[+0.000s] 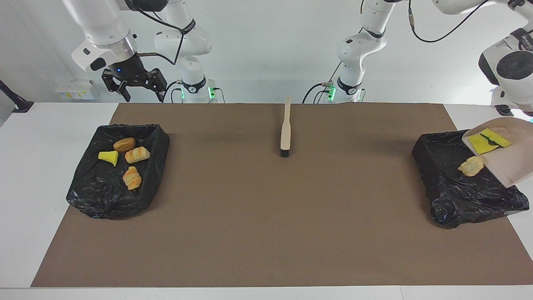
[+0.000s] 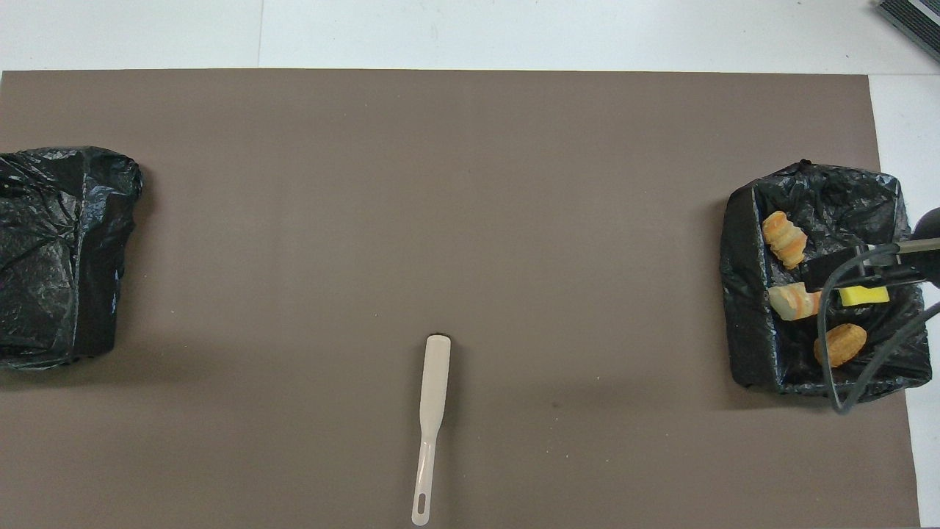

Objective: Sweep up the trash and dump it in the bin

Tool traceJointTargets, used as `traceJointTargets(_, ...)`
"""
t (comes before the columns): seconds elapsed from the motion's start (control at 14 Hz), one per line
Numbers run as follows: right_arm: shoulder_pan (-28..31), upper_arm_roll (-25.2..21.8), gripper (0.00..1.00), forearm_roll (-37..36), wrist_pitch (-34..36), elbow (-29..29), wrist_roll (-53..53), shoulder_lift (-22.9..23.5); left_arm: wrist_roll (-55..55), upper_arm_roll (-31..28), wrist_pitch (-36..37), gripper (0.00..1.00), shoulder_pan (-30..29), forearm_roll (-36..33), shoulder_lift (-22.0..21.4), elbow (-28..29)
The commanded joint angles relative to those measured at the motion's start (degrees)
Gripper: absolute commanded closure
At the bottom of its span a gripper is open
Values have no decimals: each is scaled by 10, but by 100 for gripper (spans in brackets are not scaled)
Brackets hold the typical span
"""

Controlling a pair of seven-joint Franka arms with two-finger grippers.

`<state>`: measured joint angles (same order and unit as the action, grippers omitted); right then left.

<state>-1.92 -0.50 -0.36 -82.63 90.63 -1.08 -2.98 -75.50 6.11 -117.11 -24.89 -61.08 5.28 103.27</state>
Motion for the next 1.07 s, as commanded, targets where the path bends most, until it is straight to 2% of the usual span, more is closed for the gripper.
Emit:
traceJointTargets(0.0,3,2,0,15,-27,38,-19,-19,68,-5,43,100,34,-46,-8,14)
traceJointTargets(0.29,4,2,0,15,-31,29,-20,-13,69,-6,79,100,45,-51,-9,11)
traceJointTargets(0.57,4,2,0,14,-29,28,-17,-13,67,-5,120,100,65,-98,-9,5)
traceJointTargets(1.0,4,2,0,14,-29,28,-17,-13,62,-1,134,100,75,-86,-18,-25)
